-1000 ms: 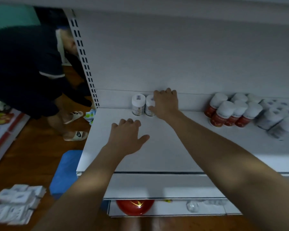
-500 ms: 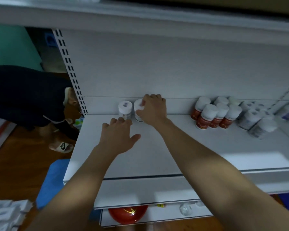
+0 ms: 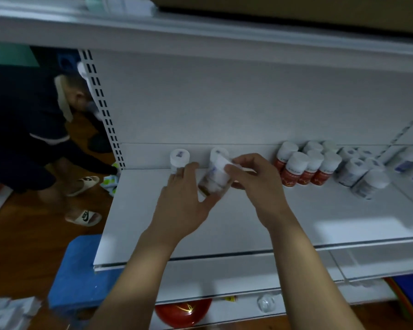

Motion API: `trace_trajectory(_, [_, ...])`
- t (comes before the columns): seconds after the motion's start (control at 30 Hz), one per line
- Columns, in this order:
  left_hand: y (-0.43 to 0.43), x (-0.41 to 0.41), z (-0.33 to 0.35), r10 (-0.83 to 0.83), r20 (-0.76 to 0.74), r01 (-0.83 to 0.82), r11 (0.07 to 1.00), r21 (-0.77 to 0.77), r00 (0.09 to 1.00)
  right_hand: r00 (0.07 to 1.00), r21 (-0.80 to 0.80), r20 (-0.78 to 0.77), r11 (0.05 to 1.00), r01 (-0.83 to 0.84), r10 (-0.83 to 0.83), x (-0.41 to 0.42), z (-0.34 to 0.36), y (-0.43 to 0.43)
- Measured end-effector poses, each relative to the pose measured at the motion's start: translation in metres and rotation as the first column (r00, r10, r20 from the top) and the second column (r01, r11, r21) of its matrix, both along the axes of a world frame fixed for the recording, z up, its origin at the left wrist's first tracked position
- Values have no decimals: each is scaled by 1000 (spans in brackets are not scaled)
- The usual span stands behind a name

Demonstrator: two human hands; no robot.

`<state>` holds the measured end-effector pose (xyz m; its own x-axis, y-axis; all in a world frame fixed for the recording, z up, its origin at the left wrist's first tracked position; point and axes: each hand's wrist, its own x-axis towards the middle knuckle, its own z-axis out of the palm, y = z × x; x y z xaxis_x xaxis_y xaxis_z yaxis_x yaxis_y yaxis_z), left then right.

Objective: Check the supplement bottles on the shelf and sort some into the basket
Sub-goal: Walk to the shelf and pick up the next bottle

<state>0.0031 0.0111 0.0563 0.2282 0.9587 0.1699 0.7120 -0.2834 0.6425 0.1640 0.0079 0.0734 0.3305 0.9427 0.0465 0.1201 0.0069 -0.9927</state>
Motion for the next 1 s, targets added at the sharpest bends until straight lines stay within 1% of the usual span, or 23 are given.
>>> trace_trajectory(0.07, [-10,0,0,-54,224,76,993,-89,973,993,-10,-114,1000,-15,14,1,1,-12])
trace_trajectory(0.1, [-15,1,0,-73,284,107,989,-106,956,989,-11,-145,999,-34,32,1,2,-16])
trace_trajectory(0.2, [-28,8,4,-125,379,189,973,-135,917,979,-7,-180,995,-103,100,3,6,-22])
trace_trajectory(0.37, [-36,12,7,-127,498,216,968,-125,858,954,-21,-259,986,-163,152,4,9,-25])
trace_trajectory(0.43, [-37,9,5,-125,502,210,971,-117,856,942,-22,-288,982,-186,171,4,8,-26])
trace_trajectory(0.63, [-40,8,1,-122,474,183,979,-85,872,924,-24,-311,970,-241,222,5,5,-30])
trace_trajectory(0.87, [-45,11,3,-100,499,159,984,-77,861,909,-14,-284,947,-322,305,10,6,-38])
trace_trajectory(1.0, [-51,11,2,-104,502,156,986,-62,858,903,-3,-292,944,-331,316,11,5,-43])
